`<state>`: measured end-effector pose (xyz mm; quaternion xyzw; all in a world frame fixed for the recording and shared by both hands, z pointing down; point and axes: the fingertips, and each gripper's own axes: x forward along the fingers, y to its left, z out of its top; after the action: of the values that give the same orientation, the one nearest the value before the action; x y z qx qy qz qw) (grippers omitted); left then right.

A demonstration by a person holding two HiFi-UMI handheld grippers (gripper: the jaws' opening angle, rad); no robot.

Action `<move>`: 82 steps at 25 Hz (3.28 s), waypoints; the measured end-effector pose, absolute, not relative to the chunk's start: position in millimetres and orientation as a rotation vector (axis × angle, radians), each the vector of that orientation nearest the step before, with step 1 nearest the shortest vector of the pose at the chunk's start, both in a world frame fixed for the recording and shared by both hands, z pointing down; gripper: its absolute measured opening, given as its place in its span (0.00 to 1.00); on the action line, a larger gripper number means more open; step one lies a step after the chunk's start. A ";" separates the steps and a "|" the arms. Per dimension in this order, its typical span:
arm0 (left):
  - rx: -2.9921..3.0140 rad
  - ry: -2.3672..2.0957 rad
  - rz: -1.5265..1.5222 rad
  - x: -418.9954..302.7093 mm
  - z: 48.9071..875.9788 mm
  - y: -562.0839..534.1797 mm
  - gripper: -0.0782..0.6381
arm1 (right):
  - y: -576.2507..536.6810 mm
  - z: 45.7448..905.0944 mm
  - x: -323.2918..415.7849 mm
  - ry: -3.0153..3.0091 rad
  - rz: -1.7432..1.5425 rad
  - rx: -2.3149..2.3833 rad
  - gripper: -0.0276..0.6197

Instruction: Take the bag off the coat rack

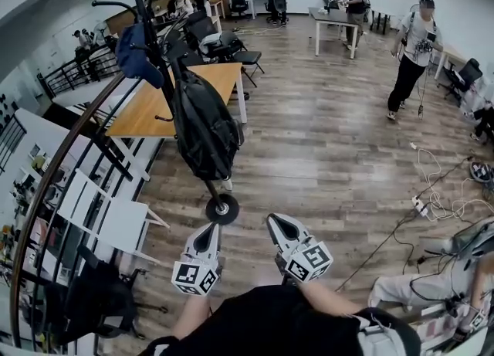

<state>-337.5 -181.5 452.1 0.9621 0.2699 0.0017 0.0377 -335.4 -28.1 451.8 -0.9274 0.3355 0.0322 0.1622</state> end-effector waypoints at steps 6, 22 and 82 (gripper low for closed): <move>2.949 0.819 0.018 -328.1 454.5 -164.7 0.12 | -7.8 454.6 -324.0 0.943 0.081 -2.639 0.09; 2.961 0.838 0.075 -225.7 473.0 -172.6 0.12 | -14.7 481.3 -221.2 0.921 -0.053 -2.657 0.09; 2.842 -0.910 0.059 -20.7 447.5 -253.1 0.21 | -109.6 471.3 205.8 2.175 -0.201 -1.993 0.09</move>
<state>-20.7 -253.1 447.5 0.9493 -0.3040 0.0197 0.0781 205.8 -109.6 471.3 -0.6712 0.7324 -0.0677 0.0921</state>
